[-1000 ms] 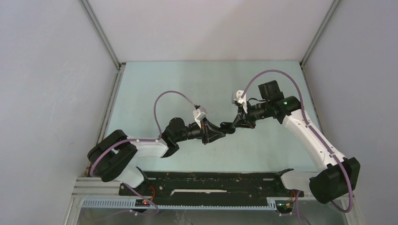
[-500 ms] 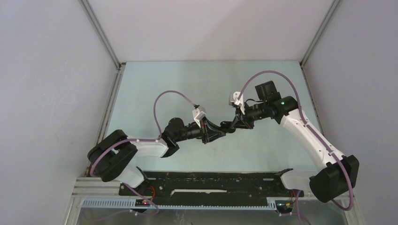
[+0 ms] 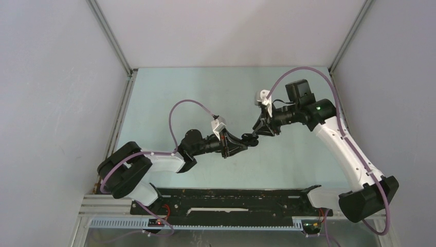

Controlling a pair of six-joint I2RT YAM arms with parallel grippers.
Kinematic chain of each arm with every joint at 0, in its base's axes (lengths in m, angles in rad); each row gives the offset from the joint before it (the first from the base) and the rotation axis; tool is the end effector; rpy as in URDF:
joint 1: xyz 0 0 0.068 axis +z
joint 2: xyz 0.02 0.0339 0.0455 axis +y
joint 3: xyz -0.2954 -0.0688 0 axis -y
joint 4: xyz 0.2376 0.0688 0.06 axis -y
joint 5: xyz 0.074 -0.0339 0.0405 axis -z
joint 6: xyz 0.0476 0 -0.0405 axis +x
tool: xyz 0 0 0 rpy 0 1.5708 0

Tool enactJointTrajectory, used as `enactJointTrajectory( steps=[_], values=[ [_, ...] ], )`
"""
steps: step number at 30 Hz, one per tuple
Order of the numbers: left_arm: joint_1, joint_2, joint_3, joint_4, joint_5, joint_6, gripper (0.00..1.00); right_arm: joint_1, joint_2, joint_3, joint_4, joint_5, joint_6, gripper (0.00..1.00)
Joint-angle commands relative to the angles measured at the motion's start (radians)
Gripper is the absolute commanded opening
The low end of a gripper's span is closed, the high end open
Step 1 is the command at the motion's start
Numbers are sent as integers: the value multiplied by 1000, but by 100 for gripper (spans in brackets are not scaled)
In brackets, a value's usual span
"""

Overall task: Insert the wireless bluetooth earbuds into the charging case
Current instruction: Place the earbud in the charging case, then move the earbud to the center of the board.

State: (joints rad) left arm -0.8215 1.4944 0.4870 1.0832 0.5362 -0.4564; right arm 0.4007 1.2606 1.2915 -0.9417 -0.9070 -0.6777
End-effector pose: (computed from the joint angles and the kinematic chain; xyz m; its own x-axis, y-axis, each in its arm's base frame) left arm 0.1795 -0.2286 0.2479 -0.3840 -0.1434 -0.9121 0.8992 0.1664 -0.4047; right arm 0.1961 0.1238 0.3805 -0.1372 -0.4777 -0.8678 -0.9897 0.1020 0.1003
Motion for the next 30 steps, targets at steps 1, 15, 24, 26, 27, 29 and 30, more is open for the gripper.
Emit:
enactJointTrajectory(
  steps=[1,15,24,26,27,29,30],
  values=[
    [-2,3,21,51,-3,-12,0,-52,-25,106,-62,-91,28,26],
    [-2,-79,-7,-96,-107,47,0,-241,154,23,72,153,-288,19],
    [-2,-165,-49,-167,-171,79,0,-227,466,159,-14,216,-587,17],
    [-2,-190,-57,-204,-200,90,0,-206,529,194,-19,245,-596,16],
    [-2,-203,-59,-229,-216,94,0,-196,555,206,-11,269,-593,16],
    [-1,-226,-69,-254,-235,103,0,-182,610,226,22,308,-574,16],
    [-1,-237,-74,-259,-240,105,0,-181,636,239,41,329,-562,16]
  ],
)
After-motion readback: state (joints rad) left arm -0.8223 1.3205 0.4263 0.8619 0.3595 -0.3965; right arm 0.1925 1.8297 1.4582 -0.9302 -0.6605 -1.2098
